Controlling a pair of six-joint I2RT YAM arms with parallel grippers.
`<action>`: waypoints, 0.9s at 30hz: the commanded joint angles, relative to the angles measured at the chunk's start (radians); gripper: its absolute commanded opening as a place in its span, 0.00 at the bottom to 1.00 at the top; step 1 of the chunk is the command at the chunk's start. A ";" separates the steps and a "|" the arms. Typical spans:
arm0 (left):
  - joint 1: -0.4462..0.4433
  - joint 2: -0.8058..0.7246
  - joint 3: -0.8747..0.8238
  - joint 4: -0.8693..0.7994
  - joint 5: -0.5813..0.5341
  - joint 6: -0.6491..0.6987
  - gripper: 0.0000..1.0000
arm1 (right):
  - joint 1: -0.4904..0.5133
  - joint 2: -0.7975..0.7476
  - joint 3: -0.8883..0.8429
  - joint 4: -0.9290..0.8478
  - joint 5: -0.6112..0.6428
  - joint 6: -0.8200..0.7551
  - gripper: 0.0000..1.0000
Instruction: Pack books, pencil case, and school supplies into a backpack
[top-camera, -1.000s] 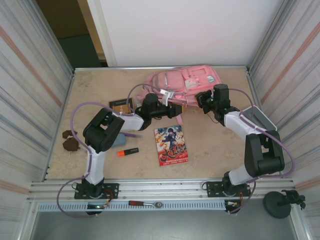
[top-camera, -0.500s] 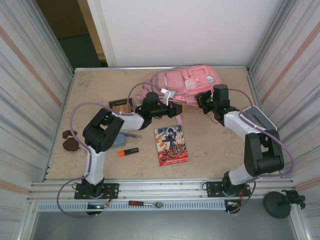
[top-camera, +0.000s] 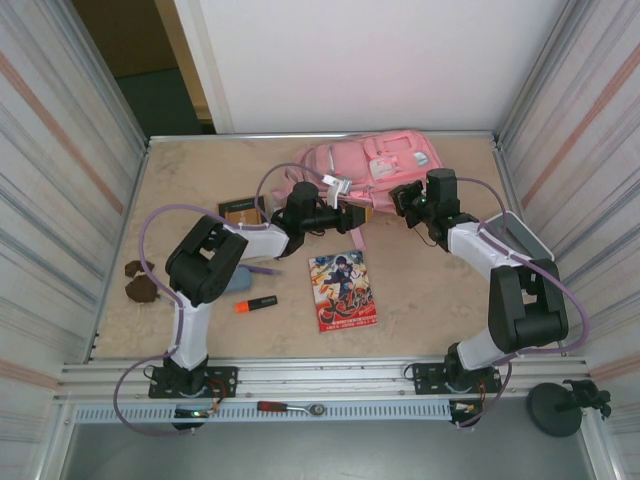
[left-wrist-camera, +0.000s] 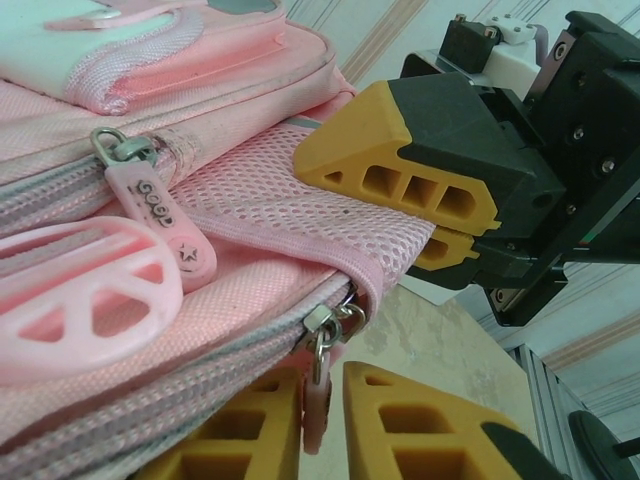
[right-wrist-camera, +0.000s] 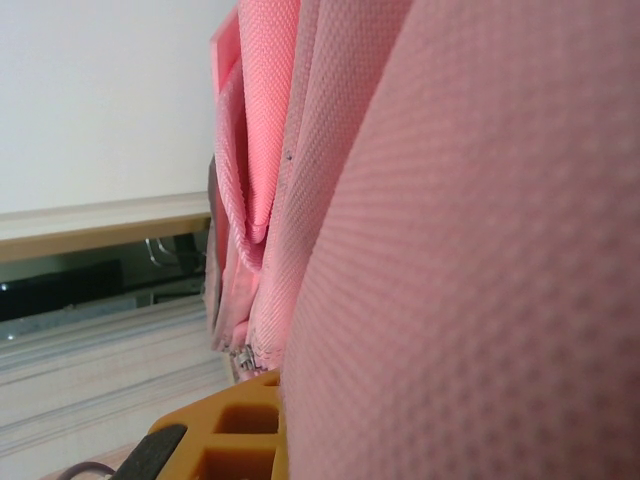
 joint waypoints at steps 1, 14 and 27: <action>0.010 -0.006 0.026 0.026 -0.011 0.020 0.16 | -0.002 -0.002 0.024 0.053 -0.062 -0.012 0.00; 0.014 -0.105 -0.040 -0.159 -0.141 0.125 0.00 | -0.064 -0.037 0.012 -0.064 -0.062 -0.120 0.00; 0.035 -0.183 -0.062 -0.538 -0.325 0.291 0.00 | -0.166 -0.026 -0.015 -0.134 -0.158 -0.277 0.00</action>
